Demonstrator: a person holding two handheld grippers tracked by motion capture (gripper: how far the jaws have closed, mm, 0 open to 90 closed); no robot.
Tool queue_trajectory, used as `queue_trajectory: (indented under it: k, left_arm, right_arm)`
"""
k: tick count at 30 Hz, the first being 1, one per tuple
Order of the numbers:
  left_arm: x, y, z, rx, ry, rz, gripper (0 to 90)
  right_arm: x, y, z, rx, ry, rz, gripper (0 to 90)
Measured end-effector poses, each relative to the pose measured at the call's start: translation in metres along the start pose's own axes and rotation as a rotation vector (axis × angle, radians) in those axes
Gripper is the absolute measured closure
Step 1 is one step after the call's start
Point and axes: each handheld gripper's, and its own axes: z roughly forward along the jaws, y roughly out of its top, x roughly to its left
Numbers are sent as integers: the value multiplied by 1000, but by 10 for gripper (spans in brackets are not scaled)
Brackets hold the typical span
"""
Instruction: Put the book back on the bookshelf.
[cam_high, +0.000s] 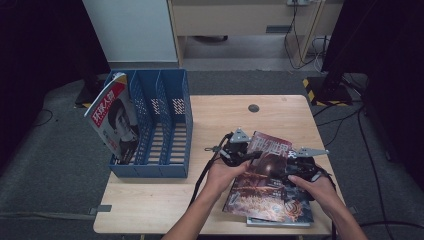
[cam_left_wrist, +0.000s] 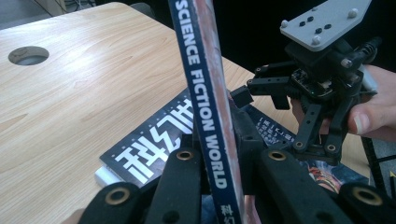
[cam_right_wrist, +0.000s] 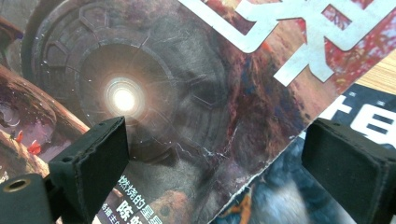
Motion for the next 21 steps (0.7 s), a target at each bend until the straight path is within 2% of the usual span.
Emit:
queue_trajectory:
  k: [4, 11, 19, 21]
  left_arm:
    - [2, 1, -1, -3, -3, -7, 828]
    - [-1, 6, -2, -4, -8, 19, 834]
    - [-2, 8, -3, -8, -13, 39, 834]
    - [-2, 8, -4, -11, -16, 44, 835]
  right_arm:
    - [-1, 1, 3, -1, 13, 14, 76]
    - [-5, 2, 4, -10, 47, 24, 70]
    - [-6, 4, 2, 12, 80, -20, 122]
    - [-9, 6, 2, 31, 112, -30, 143]
